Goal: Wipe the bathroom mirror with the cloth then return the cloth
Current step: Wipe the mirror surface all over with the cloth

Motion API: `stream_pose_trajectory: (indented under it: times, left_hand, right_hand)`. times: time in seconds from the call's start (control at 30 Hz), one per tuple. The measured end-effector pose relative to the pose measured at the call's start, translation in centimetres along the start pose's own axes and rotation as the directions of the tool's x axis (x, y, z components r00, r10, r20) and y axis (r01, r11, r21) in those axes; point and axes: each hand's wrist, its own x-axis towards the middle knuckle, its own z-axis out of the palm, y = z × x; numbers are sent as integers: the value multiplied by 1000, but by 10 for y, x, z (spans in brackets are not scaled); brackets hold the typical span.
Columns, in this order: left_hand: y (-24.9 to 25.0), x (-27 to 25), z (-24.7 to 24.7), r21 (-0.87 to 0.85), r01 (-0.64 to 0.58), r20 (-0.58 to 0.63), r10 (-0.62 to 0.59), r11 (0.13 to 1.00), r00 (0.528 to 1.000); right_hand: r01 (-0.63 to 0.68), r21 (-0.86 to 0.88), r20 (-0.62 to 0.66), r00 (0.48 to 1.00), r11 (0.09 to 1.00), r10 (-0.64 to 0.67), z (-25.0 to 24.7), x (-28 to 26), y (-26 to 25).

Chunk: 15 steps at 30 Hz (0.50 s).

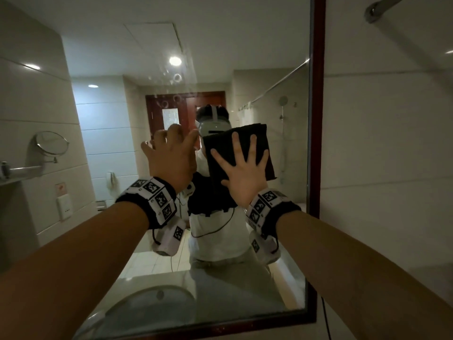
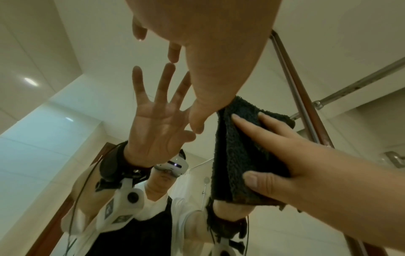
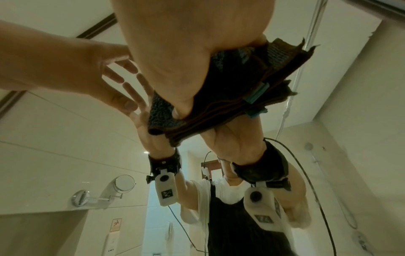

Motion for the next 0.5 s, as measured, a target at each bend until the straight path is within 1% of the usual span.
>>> stream_pose_trajectory:
  times: [0.13,0.3,0.37,0.43,0.5]
  left_hand:
    - [3,-7,12,-1,12,21,-12,1000,1000]
    - [1,-7,12,-13,4,39,-3,1000,999]
    - [2,-8,12,-19,12,34,-11,1000,999]
    - [3,-7,12,-25,25,28,-25,999,999]
    - [4,-7,12,-21,26,29,-25,999,999]
  right_hand:
    - [-6,6,18,1000,1000,5,10,-15,-1]
    - [9,7,-48,999,1000,-9,19,-30,33]
    - [-13,26,-37,999,1000,13,12,-28,53]
    - [-47,74,4,999,996,46,0,-16,73]
    - [-88,104,-23,996,991,91,-19,3,90]
